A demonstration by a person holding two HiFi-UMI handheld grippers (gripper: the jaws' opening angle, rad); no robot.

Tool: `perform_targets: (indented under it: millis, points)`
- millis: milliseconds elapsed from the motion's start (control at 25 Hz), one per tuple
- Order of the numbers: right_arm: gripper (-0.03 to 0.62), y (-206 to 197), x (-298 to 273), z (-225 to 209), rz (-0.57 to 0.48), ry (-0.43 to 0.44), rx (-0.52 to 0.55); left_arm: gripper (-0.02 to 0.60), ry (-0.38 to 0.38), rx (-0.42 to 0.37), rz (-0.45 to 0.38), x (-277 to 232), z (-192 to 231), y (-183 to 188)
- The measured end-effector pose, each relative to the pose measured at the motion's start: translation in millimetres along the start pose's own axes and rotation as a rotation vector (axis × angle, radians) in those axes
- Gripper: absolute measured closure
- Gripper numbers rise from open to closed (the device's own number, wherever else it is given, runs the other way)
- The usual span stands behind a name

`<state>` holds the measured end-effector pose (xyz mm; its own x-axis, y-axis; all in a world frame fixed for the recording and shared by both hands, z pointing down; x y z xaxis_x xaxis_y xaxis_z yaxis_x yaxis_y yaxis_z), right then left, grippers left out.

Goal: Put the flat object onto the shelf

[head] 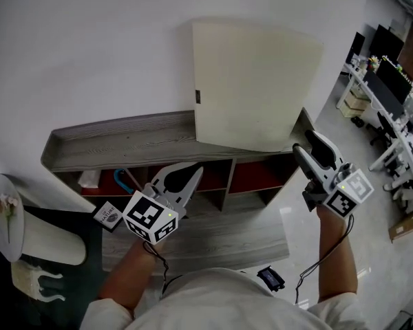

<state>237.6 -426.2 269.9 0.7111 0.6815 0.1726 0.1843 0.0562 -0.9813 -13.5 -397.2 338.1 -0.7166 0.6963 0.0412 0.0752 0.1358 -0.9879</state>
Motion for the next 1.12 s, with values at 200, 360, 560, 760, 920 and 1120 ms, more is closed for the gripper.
perform_targets:
  millis: [200,360,560,760,920,1120]
  points:
    - [0.389,-12.0,-2.4,48.2,-0.016,-0.031,0.014,0.569,-0.064,0.037,-0.011,21.0,0.6,-3.2]
    - [0.453,-26.7,2.3,79.3,-0.036,-0.08,-0.01,0.569,-0.114,0.038,0.0,38.8,-3.0,-8.9]
    - [0.516,-63.4,19.5,110.8,-0.024,-0.165,-0.069,0.569,-0.181,0.04,0.007,60.4,-13.1,-18.0]
    - [0.553,-88.5,27.2,150.8,-0.018,-0.201,-0.098,0.569,-0.229,0.046,0.006,85.6,-17.0,-25.5]
    - [0.574,-106.3,29.7,182.9,0.013,-0.208,-0.091,0.569,-0.262,0.057,0.014,101.0,-22.5,-34.9]
    - [0.574,-114.4,39.6,211.6,0.016,-0.231,-0.09,0.569,-0.293,0.076,0.027,115.0,-32.3,-43.8]
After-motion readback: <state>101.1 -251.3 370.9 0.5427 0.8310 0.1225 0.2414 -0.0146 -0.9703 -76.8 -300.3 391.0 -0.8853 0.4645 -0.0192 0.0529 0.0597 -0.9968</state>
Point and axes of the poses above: the fingertips, and each gripper's own axes: x backward along the fingers, z to its left, y out of its top, the point moved 2 cm from there along x, backward along the fingers, and after that the axes turned 5 degrees about -x, right-handed, at the moved point
